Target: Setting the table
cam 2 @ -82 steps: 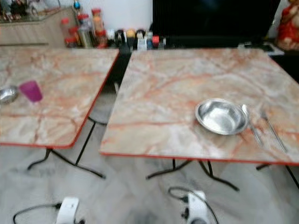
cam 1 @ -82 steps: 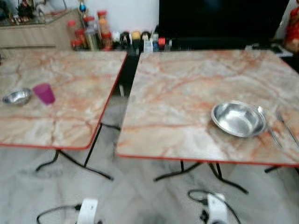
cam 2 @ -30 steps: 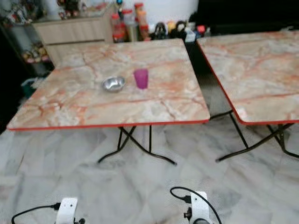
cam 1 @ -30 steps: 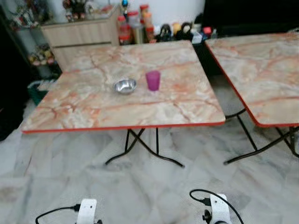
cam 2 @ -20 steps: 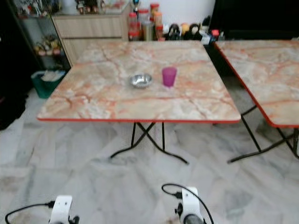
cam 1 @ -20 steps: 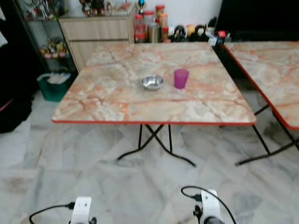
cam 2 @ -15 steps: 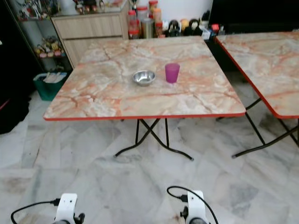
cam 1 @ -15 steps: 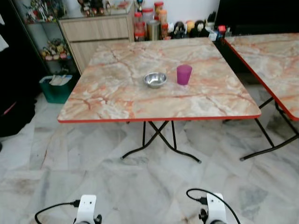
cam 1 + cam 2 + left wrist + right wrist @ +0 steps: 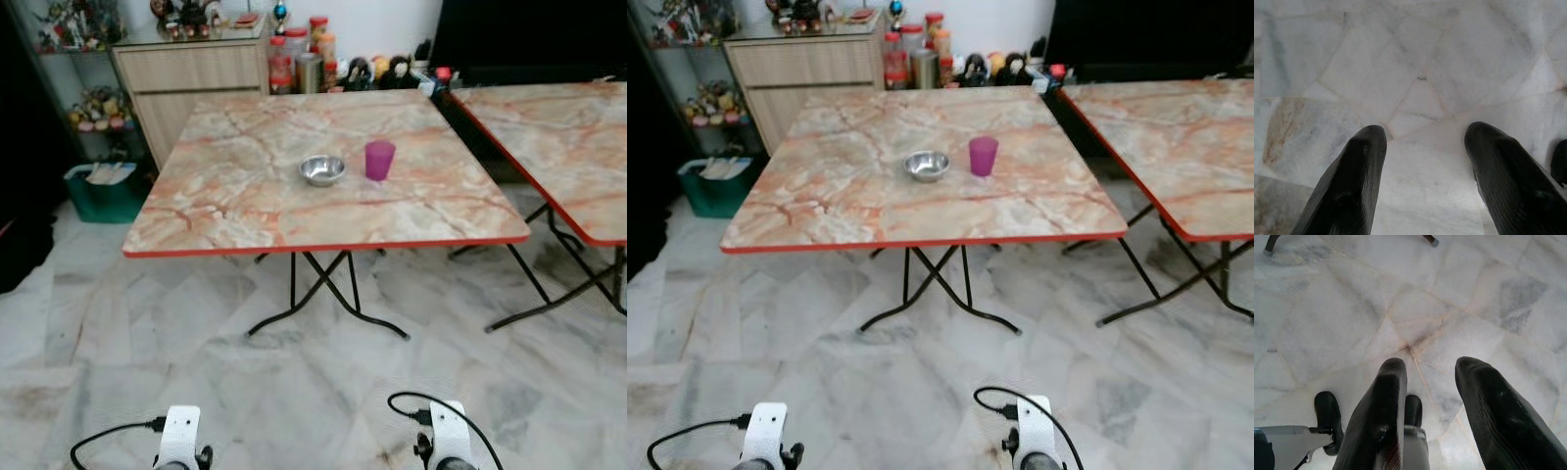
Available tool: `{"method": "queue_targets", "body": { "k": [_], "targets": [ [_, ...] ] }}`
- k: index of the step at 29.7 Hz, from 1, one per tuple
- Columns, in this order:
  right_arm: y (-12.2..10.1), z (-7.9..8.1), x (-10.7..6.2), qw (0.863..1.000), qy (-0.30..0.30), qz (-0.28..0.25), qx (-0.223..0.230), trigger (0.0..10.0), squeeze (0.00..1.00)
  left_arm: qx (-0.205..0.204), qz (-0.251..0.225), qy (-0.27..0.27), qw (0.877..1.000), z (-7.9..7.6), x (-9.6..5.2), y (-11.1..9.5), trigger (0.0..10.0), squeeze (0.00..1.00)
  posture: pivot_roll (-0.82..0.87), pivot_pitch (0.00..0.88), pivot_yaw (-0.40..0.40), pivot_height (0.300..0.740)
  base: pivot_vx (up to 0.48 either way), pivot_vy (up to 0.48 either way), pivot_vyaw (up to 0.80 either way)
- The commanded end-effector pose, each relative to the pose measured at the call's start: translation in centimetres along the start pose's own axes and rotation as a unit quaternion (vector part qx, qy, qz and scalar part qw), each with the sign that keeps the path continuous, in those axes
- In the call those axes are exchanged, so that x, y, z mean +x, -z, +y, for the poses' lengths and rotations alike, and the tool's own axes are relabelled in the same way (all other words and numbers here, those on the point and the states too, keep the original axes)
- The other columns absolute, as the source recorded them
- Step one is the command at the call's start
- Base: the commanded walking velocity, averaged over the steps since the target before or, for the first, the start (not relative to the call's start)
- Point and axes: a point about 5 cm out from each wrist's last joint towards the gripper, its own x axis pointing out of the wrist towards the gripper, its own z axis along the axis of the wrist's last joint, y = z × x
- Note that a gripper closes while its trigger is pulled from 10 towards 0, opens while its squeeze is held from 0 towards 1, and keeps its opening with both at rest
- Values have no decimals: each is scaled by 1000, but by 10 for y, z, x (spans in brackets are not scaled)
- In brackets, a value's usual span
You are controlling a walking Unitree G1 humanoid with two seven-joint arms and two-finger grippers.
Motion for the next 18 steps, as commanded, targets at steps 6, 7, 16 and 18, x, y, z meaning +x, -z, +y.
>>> {"method": "queue_targets", "body": {
  "k": [6, 7, 16, 18],
  "targets": [
    [-4, 3, 1, 1000, -4, -5, 1, 10000, 0, -2, -2, -4, 1000, 3, 0, -1, 10000, 0, 35, 0, 57, 736, 317, 0, 0],
    [-4, 3, 1, 1000, -4, -5, 2, 10000, 0, -2, -3, -4, 1000, 3, 0, -1, 10000, 0, 35, 0, 58, 736, 337, 0, 0],
    [-3, 4, 0, 1000, -4, -4, 6, 10000, 0, -2, -6, -6, 1000, 4, 0, -3, 10000, 0, 36, 0, 61, 736, 356, 0, 0],
    [-3, 4, 0, 1000, -3, -4, 7, 10000, 0, -3, -6, -6, 1000, 4, 0, -3, 10000, 0, 35, 0, 61, 736, 364, 0, 0]
  ]
}}
